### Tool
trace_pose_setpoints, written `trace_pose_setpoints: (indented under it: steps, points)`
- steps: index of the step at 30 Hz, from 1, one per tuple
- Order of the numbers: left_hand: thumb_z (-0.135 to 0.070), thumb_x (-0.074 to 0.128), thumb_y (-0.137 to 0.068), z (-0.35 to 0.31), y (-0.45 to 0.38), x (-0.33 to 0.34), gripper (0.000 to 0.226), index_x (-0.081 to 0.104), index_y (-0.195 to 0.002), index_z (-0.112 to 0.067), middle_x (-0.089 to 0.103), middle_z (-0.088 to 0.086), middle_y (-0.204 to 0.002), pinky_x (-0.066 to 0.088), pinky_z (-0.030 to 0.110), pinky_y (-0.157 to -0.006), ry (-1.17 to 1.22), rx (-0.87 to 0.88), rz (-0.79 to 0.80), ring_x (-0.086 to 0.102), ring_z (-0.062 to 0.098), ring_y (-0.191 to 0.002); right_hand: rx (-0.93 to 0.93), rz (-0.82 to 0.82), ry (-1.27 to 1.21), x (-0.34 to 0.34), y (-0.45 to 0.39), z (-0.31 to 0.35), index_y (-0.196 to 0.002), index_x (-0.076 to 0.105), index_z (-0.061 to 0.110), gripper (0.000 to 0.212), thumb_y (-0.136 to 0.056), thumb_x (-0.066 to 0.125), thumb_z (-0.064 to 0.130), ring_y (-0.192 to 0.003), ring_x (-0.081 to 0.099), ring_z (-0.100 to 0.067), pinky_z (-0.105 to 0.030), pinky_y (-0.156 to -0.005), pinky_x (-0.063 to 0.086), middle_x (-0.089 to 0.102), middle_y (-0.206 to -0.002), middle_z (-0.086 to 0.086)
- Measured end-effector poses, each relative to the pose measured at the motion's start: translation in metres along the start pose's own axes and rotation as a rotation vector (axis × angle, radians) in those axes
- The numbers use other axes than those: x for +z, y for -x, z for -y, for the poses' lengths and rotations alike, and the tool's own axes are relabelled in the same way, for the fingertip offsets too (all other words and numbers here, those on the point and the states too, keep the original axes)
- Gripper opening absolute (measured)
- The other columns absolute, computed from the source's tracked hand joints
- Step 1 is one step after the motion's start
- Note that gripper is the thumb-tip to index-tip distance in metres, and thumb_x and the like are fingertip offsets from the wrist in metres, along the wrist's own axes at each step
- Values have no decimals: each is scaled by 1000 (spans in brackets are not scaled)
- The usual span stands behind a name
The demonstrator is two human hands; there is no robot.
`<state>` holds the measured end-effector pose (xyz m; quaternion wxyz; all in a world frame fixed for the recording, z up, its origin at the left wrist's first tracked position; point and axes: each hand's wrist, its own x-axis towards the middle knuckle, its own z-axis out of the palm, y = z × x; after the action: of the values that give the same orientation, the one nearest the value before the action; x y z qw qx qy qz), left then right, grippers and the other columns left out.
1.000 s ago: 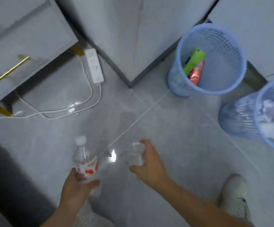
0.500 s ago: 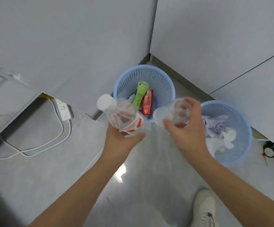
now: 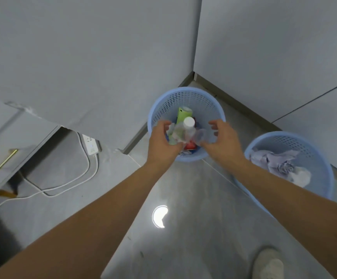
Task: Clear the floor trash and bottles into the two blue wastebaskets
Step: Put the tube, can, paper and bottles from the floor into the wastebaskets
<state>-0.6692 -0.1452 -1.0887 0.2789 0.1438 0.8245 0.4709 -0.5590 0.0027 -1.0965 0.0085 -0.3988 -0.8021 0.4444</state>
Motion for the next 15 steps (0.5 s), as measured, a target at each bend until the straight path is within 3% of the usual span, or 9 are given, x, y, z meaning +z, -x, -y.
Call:
trace_pose_setpoints:
  steps: [3,5,8,12,15]
  points:
    - [-6,83,-80,5,28,-17,56,51,-121,-27,57,-18,-112,41,-4,-79,12,-14,-2,52,-22,-102,13,-12,-19,1,37,1,-117,59,21,39,-84,77,12,-109,61,-21,-29,-86,46,62,-121,-6]
    - [-8,80,-82,8,54,-34,55,52,-125,-28,58,-14,-119,43,0,-82,11,-40,-12,53,-15,-111,16,-21,-56,-1,70,9,-108,58,27,36,-84,76,7,-101,61,-16,-28,-83,52,64,-112,-2]
    - [-11,77,-84,4,106,-67,50,54,-122,-31,61,-15,-120,45,7,-85,16,-102,-41,56,-3,-115,51,-1,-91,-4,123,37,-99,64,20,28,-84,76,0,-86,65,-9,-6,-70,49,70,-101,-3]
    - [-9,72,-86,-19,179,-117,40,57,-113,-35,65,-16,-112,51,20,-82,59,-185,-89,61,3,-110,64,118,-144,-3,187,92,-84,67,23,29,-83,75,-5,-82,67,-2,-7,-61,49,72,-79,5]
    - [-12,71,-84,-44,221,-161,35,59,-107,-36,68,-15,-105,53,27,-84,83,-234,-143,63,4,-106,29,192,-127,0,222,137,-75,69,31,38,-81,77,-6,-73,68,-6,-13,-58,52,72,-79,12]
